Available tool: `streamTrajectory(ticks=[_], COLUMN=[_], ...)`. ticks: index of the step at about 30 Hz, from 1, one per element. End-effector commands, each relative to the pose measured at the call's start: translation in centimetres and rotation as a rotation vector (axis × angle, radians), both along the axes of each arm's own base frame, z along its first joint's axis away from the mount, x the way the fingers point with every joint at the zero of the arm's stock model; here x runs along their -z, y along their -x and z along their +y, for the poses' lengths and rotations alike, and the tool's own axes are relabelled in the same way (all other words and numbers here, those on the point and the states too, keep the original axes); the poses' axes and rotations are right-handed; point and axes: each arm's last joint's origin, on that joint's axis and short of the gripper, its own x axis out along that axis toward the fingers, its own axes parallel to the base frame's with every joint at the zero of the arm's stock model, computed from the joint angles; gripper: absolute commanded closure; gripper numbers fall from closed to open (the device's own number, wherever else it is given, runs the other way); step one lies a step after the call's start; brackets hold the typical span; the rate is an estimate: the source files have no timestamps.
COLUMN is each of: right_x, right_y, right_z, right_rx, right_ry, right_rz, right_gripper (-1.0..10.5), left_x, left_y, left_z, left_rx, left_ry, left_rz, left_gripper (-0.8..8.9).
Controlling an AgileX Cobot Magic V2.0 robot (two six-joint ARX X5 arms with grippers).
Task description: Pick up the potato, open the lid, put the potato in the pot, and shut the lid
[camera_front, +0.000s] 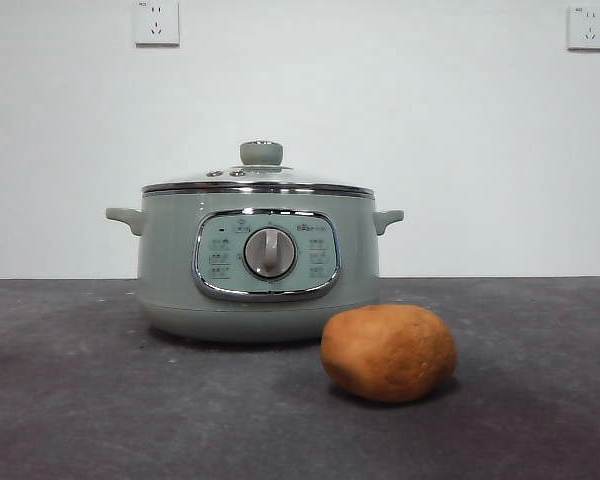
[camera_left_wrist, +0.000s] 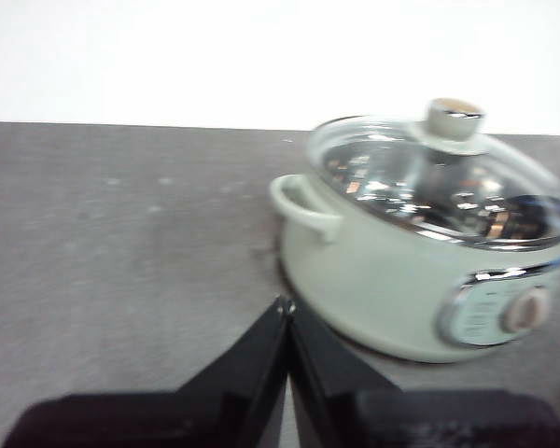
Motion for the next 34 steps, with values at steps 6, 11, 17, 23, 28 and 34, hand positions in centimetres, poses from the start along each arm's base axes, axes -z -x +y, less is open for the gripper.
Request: streamTrajectory(ticks=[6, 11, 17, 23, 28, 34], right_x=[-3.7, -5.7, -7.4, -7.2, -5.4, -2.1], right_y=[-0.6, -2.3, -4.8, -7.7, -9.9, -12.2], right_z=[0.7, 1.2, 1.5, 3.1, 5.5, 9.5], right_rx=[-0.222, -0.412, -0.401, -0.393, -0.411, -0.404], right_ry=[-0.113, -0.211, -0.169, -0.084, -0.002, 0.041], right_rz=[0.276, 0.334, 0.410, 0.507, 0.628, 0.798], right_gripper=[9.4, 9.4, 9.4, 7.2, 3.1, 3.1], left_x=[-1.8, -3.0, -5.6, -7.9, -8.8, -8.5], left_y=[-1.4, -2.2, -3.2, -4.1, -4.8, -5.1], left_z=[-0.3, -0.6, -0.9, -1.1, -1.1, -1.2], left_rx=[0.089, 0.158, 0.261, 0.314, 0.320, 0.319], left_ry=[0.029, 0.064, 0.091, 0.086, 0.064, 0.064], left_rz=[0.062, 0.111, 0.165, 0.232, 0.244, 0.272], left_gripper=[8.17, 8.18, 8.19, 8.18, 8.18, 8.18])
